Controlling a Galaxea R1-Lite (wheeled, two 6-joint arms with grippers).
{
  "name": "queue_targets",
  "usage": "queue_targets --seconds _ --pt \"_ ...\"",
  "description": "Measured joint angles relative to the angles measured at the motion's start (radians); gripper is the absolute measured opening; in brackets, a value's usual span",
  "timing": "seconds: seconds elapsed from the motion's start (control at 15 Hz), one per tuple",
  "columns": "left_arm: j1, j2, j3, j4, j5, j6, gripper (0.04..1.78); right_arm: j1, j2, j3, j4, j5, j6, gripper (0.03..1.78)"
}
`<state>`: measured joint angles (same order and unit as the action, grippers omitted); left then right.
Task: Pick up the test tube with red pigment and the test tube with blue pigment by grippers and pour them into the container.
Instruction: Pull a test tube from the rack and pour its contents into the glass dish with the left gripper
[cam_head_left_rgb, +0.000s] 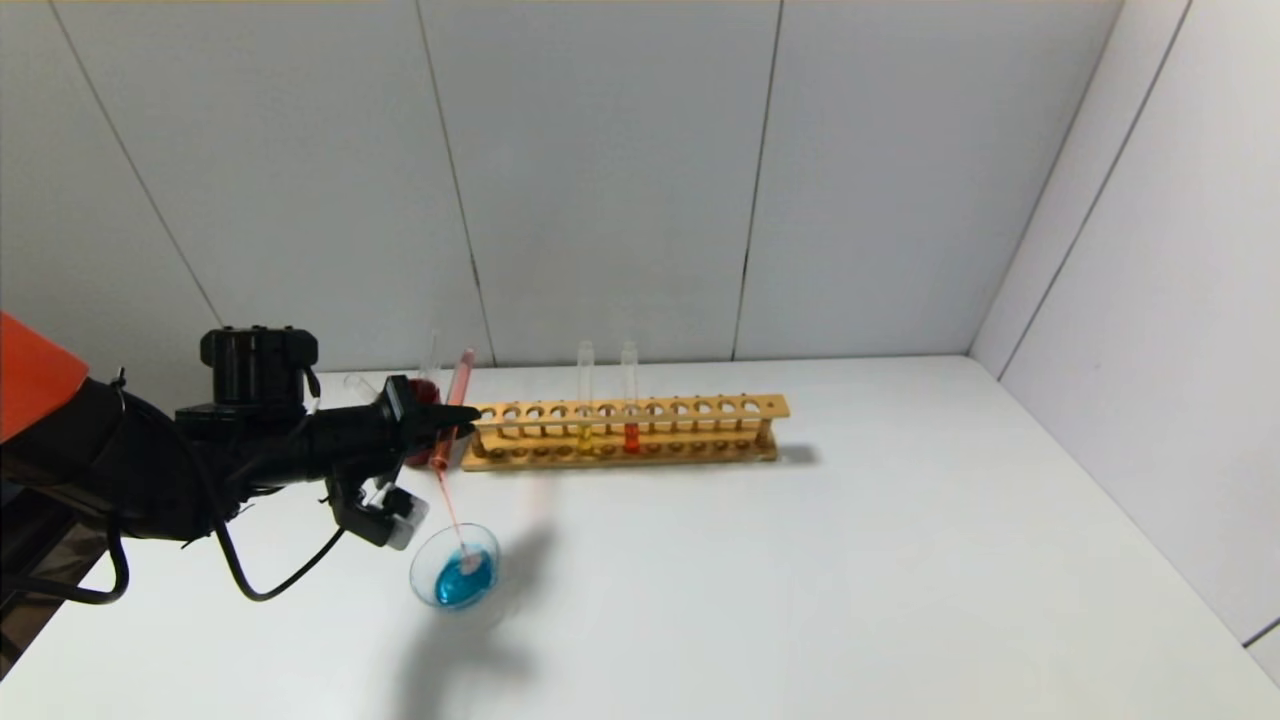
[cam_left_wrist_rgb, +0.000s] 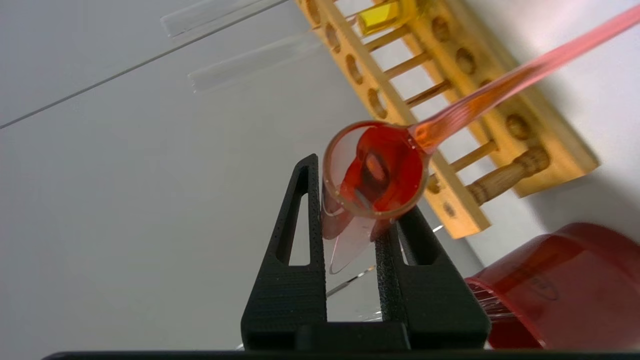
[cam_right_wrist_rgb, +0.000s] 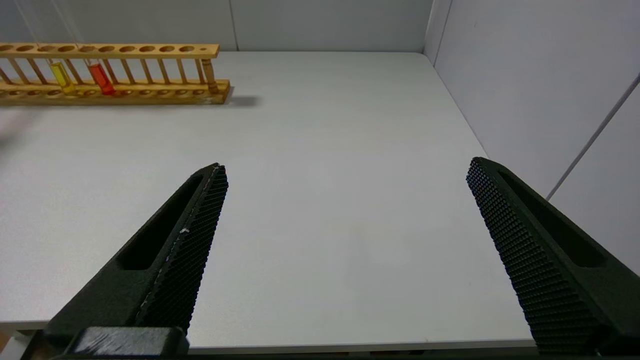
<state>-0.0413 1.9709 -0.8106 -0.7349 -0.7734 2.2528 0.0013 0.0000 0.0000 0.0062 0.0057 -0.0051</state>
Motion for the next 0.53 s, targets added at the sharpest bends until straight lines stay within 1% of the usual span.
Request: queue_targets --seconds 0.53 --pt "-0.001 0.011 0.000 -0.021 -0.001 -0.003 0.33 0.000 0.000 0.000 0.000 0.000 0.000 1.75"
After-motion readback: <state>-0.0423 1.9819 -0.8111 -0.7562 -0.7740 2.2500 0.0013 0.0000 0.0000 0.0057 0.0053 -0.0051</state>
